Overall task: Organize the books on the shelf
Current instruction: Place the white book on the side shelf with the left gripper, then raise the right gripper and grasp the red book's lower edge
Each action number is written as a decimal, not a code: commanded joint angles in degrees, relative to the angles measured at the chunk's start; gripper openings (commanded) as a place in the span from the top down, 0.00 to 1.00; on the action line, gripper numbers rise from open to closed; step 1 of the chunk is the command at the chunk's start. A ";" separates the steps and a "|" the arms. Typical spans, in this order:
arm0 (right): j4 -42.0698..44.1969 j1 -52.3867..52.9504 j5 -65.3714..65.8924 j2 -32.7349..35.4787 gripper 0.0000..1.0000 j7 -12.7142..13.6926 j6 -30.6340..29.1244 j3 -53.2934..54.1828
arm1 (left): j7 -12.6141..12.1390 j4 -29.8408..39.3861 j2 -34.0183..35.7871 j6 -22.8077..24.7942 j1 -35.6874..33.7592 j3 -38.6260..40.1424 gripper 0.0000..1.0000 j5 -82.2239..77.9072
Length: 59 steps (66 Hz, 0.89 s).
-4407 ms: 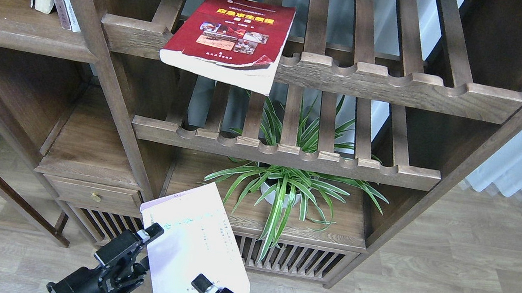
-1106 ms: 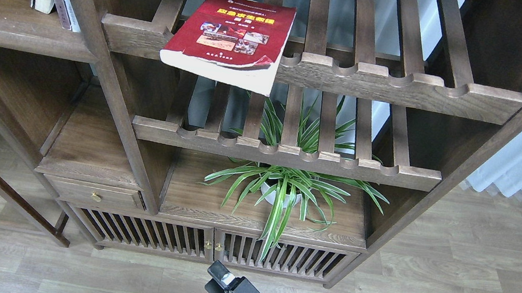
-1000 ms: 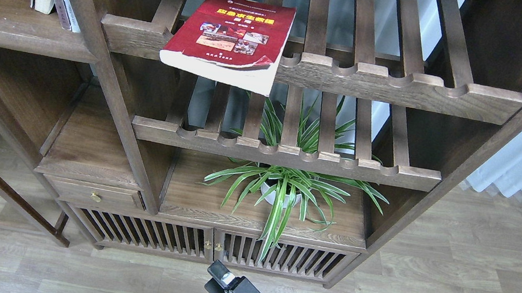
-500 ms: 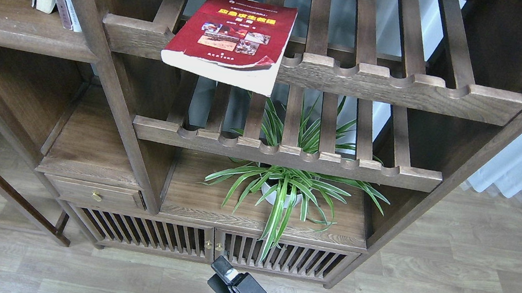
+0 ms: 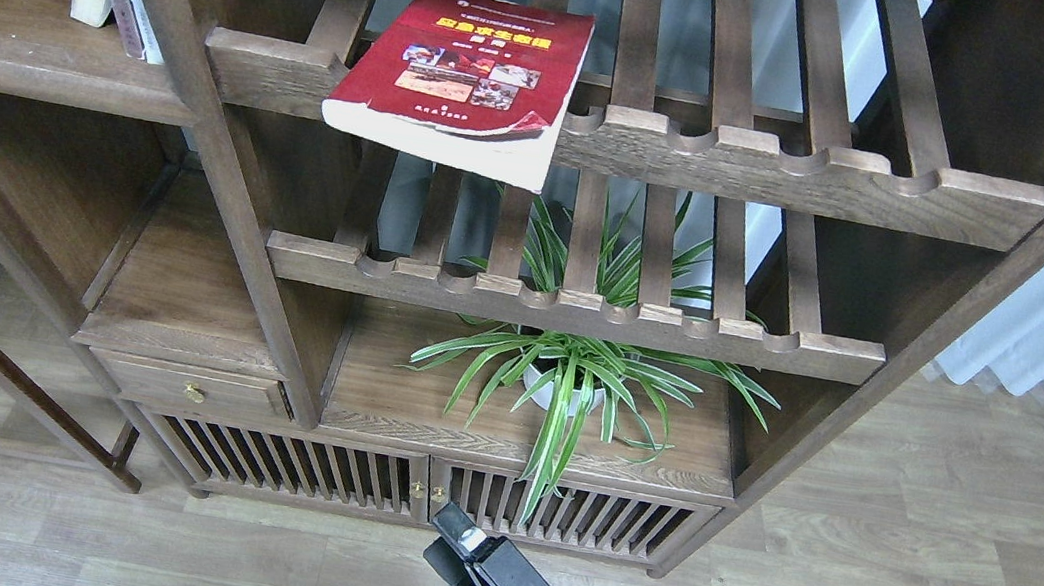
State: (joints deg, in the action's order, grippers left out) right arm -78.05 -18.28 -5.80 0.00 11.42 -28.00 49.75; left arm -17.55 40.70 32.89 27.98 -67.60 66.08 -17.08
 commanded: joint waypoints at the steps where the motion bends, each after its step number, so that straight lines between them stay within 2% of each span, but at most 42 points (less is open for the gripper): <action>1: 0.00 0.00 0.00 0.00 0.07 -0.08 0.00 0.08 | -0.02 0.26 1.38 0.02 1.15 0.54 0.23 3.89; 11: 0.00 0.09 0.00 0.00 0.07 -0.26 0.00 0.61 | -0.02 2.81 5.16 0.02 2.91 1.42 0.21 7.06; 23: 0.00 1.49 -0.35 0.00 0.07 -0.70 0.00 2.28 | -0.11 8.34 9.29 0.02 9.41 4.93 0.18 11.62; 46: 0.09 3.25 -0.52 0.00 0.06 -2.37 0.00 2.63 | -0.20 20.82 13.86 0.02 28.31 13.10 0.09 21.30; 55: 0.00 4.22 -0.52 0.00 0.06 -3.33 0.00 2.63 | -0.38 26.89 13.42 0.02 35.60 16.62 0.01 22.79; 59: -0.08 5.53 -0.52 0.00 0.07 -4.39 0.00 2.45 | -0.38 31.28 13.51 0.02 41.92 18.82 0.00 24.11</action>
State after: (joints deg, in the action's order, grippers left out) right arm -78.05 -14.04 -6.33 0.00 8.09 -28.00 52.39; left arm -17.90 67.30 46.38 28.01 -32.24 82.42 5.63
